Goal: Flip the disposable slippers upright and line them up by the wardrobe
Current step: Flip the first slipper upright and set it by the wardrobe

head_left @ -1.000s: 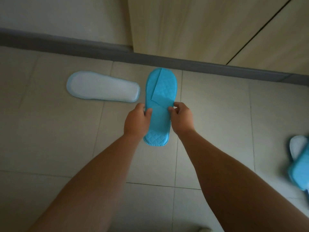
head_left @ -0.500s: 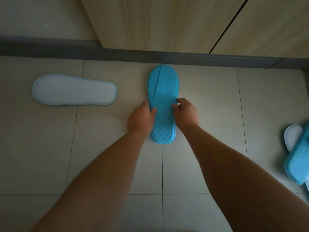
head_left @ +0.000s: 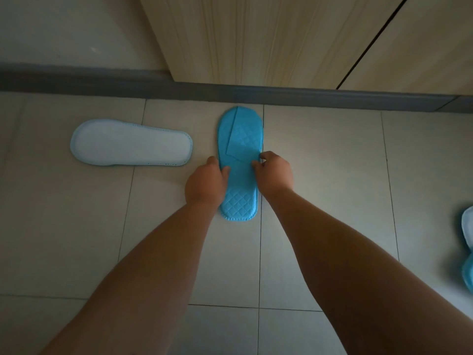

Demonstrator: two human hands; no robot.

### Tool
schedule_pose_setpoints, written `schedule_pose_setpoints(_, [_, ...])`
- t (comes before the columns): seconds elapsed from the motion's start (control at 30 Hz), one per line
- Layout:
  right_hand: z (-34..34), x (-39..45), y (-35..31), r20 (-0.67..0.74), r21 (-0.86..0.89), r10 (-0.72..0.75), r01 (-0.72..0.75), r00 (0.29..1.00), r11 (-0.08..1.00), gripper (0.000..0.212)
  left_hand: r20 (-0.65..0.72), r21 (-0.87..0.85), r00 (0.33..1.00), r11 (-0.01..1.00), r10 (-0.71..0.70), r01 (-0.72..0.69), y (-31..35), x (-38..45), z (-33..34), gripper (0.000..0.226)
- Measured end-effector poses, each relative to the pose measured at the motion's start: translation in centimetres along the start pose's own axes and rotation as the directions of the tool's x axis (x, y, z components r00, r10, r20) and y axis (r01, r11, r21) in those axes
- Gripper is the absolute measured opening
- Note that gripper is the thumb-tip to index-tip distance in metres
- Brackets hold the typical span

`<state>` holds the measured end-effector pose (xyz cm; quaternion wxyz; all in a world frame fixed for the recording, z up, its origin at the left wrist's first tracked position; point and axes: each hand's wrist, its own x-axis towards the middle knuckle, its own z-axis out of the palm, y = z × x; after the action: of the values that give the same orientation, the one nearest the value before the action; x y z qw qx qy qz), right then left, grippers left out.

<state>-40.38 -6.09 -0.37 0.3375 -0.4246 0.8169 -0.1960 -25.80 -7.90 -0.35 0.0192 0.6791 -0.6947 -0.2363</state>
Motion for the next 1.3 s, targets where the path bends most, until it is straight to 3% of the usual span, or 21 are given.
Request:
schedule_pose_setpoints(0.47, [1.4,0.8,-1.3,-0.039,-0.077,0.018,-0.021,0.999,0.997,0.032,-0.057,0.058,0.998,0.998,-0.003,0.006,-0.4,1.0,0.0,0.033])
schedule_pose_setpoints(0.87, [0.9,0.0,-1.4,-0.049,-0.153,-0.059,0.051,0.997,0.987,0.037,-0.092,0.05,0.995,0.998,0.028,-0.023,-0.8,0.2,0.2,0.035])
schedule_pose_setpoints(1.0, [0.4,-0.5,-1.8,-0.116,-0.369,-0.26,0.201,0.959,0.907,0.04,-0.106,0.189,0.993,0.981,0.057,-0.036,-1.7,-0.5,-0.8,0.033])
schedule_pose_setpoints(1.1, [0.5,-0.7,-2.6,-0.054,-0.516,-0.433,0.346,0.9,0.784,0.045,-0.136,0.311,0.985,0.949,0.105,-0.058,-3.0,-1.1,-2.3,0.029])
schedule_pose_setpoints(1.3, [2.3,-1.2,-5.8,0.116,-0.546,-0.55,0.516,0.827,0.66,0.053,-0.194,0.305,0.977,0.952,0.086,-0.023,-6.4,-1.5,-4.9,0.039])
